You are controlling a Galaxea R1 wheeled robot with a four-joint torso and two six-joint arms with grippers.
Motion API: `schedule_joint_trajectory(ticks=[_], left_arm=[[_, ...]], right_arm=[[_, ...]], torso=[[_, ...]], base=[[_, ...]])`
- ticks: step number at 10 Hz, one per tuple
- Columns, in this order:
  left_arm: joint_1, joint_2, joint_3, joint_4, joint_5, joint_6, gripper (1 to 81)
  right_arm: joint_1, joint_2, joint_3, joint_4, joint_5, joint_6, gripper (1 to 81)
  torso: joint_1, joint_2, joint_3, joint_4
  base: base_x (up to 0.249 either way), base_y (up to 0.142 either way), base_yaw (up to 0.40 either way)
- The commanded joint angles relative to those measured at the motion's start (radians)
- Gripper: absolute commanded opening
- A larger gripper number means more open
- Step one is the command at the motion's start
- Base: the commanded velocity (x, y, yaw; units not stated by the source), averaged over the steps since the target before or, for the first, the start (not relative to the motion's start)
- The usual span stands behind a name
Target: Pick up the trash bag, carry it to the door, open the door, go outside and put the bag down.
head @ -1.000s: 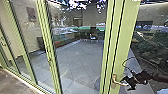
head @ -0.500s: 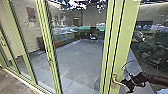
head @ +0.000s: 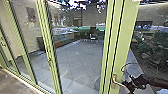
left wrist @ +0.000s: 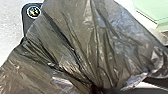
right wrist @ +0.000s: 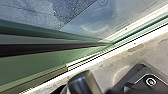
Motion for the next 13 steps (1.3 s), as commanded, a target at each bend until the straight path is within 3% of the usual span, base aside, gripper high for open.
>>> schedule_joint_trajectory(ticks=[1, 5, 11, 13], left_arm=[[-0.041, 0.000, 0.008, -0.004, 0.082, 0.003, 1.0], [-0.041, 0.009, -0.001, -0.002, 0.082, 0.004, 1.0], [-0.040, 0.018, -0.033, 0.001, 0.083, 0.004, 1.0], [-0.036, 0.014, -0.033, -0.002, 0.083, 0.004, 1.0]], right_arm=[[-0.007, 0.036, 0.003, -0.023, -0.076, -0.006, 81.1], [-0.082, 0.074, -0.012, -0.054, -0.076, -0.013, 81.1], [-0.173, 0.194, -0.144, -0.061, -0.073, -0.040, 81.1], [-0.183, 0.197, -0.141, -0.065, -0.003, -0.078, 81.1]], torso=[[0.000, 0.000, 0.000, 0.000], [-0.001, 0.000, 0.001, 0.000], [-0.001, -0.001, 0.002, -0.001], [-0.002, -0.002, 0.003, -0.001]], base=[[0.000, 0.000, 0.000], [0.000, 0.000, 0.000], [0.000, 0.000, 0.000], [0.000, 0.000, 0.000]])
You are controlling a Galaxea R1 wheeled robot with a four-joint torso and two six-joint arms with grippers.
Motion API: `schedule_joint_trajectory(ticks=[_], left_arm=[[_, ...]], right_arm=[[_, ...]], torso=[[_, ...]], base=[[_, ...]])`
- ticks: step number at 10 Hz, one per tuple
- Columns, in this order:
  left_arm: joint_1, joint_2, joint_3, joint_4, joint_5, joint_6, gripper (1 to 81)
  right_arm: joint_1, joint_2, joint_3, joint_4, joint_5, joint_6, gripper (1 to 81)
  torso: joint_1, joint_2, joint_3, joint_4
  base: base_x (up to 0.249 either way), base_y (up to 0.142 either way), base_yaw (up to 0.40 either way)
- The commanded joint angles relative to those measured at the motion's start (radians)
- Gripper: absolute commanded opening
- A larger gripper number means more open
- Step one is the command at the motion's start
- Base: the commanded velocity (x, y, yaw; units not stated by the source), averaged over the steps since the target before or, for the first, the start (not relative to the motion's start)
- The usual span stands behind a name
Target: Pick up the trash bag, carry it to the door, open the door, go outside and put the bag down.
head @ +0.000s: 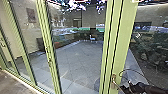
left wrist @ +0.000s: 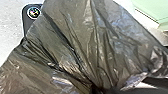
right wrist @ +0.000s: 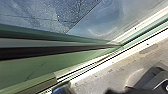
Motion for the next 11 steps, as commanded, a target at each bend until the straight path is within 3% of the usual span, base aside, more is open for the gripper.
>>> schedule_joint_trajectory(ticks=[1, 5, 6, 7, 9, 10, 11], left_arm=[[-0.037, -0.007, 0.006, -0.003, 0.081, 0.004, 1.0], [-0.032, -0.009, 0.006, -0.004, 0.087, 0.004, 1.0], [-0.028, -0.010, 0.006, -0.004, 0.087, 0.004, 1.0], [-0.026, -0.010, 0.006, -0.006, 0.087, 0.004, 1.0], [-0.026, -0.009, 0.006, -0.006, 0.087, 0.004, 1.0], [-0.025, -0.010, 0.006, -0.007, 0.087, 0.004, 1.0], [-0.022, -0.010, 0.006, -0.007, 0.085, 0.004, 1.0]], right_arm=[[-0.043, 0.081, 0.045, -0.002, -0.164, -0.094, 81.1], [-0.061, 0.112, 0.037, -0.025, -0.126, -0.114, 81.1], [-0.069, 0.121, 0.033, -0.028, -0.099, -0.117, 81.1], [-0.074, 0.130, 0.021, -0.042, -0.095, -0.115, 81.1], [-0.069, 0.127, 0.008, -0.044, -0.092, -0.117, 81.1], [-0.065, 0.117, 0.014, -0.044, -0.055, -0.117, 81.1], [-0.061, 0.103, 0.022, -0.044, 0.000, -0.115, 81.1]], torso=[[0.000, 0.000, 0.000, 0.000], [0.000, 0.000, 0.000, 0.000], [0.000, 0.000, -0.021, -0.001], [0.000, 0.000, -0.081, -0.001], [-0.001, -0.001, -0.120, -0.002], [-0.003, -0.002, -0.058, -0.002], [-0.003, -0.002, -0.090, -0.002]], base=[[0.000, 0.000, 0.000], [0.000, 0.000, 0.000], [0.000, 0.000, 0.000], [0.000, 0.000, 0.000], [0.000, 0.000, 0.000], [0.000, 0.000, 0.000], [0.000, 0.000, 0.000]])
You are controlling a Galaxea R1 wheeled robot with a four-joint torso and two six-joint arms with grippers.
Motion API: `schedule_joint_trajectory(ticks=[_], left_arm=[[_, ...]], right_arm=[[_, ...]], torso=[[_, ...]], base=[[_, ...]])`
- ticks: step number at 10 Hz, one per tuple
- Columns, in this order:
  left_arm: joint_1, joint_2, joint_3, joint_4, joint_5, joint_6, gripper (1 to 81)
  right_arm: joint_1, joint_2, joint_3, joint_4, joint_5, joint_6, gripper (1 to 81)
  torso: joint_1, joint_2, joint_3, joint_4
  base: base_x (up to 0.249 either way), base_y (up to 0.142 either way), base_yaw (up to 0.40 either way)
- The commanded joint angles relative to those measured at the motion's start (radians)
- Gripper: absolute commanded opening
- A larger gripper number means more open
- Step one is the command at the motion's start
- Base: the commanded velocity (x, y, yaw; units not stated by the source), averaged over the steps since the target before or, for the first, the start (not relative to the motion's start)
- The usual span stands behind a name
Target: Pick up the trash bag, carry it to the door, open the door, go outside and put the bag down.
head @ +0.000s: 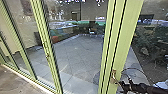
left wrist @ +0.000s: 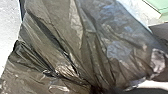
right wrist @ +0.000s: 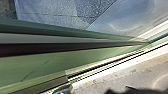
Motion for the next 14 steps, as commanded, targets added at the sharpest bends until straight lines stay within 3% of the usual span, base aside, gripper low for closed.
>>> schedule_joint_trajectory(ticks=[1, 5, 8, 14], left_arm=[[-0.025, -0.008, 0.006, -0.008, 0.083, 0.004, 1.0], [-0.013, -0.010, 0.006, -0.005, 0.088, 0.004, 1.0], [-0.007, -0.014, 0.006, -0.007, 0.090, 0.004, 1.0], [-0.002, -0.017, 0.006, -0.004, 0.090, 0.004, 1.0]], right_arm=[[-0.037, 0.100, 0.031, -0.054, -0.248, -0.013, 81.1], [0.051, 0.054, 0.027, -0.055, -0.189, -0.027, 81.1], [0.060, 0.060, 0.001, -0.064, -0.131, -0.027, 81.1], [0.077, 0.059, 0.003, -0.071, -0.086, -0.027, 81.1]], torso=[[0.000, 0.000, 0.001, 0.000], [-0.001, 0.000, -0.007, 0.000], [-0.001, 0.000, -0.008, 0.000], [-0.001, 0.000, -0.010, 0.000]], base=[[0.000, 0.000, 0.000], [0.000, 0.000, 0.000], [0.000, 0.000, 0.000], [0.025, 0.000, 0.000]])
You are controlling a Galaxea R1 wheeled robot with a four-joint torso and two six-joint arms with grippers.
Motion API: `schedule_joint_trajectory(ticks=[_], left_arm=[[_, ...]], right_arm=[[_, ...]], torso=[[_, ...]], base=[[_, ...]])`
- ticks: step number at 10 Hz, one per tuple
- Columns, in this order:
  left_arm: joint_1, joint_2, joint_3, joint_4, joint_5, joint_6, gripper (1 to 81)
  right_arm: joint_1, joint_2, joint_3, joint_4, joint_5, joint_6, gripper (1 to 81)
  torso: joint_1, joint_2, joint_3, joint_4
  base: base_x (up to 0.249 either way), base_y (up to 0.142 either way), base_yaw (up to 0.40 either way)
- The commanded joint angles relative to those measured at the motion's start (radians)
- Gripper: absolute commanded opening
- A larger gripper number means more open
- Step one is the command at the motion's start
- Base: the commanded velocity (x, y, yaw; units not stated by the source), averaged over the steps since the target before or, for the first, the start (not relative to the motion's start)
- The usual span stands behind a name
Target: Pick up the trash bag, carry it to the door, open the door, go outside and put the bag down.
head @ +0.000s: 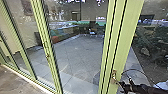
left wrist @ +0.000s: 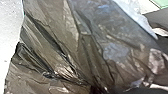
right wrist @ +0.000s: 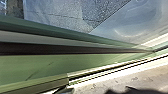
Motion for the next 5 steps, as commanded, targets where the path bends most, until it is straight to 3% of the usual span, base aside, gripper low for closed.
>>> schedule_joint_trajectory(ticks=[1, 5], left_arm=[[-0.032, -0.007, 0.006, -0.004, 0.089, 0.004, 1.0], [-0.032, -0.007, 0.006, -0.004, 0.090, 0.004, 1.0]], right_arm=[[0.079, 0.076, -0.002, -0.039, -0.139, 0.008, 81.1], [0.100, 0.060, 0.009, -0.066, -0.134, 0.008, 81.1]], torso=[[0.000, 0.000, 0.000, 0.000], [-0.001, 0.000, 0.000, 0.000]], base=[[0.078, 0.000, 0.000], [0.080, 0.000, 0.000]])
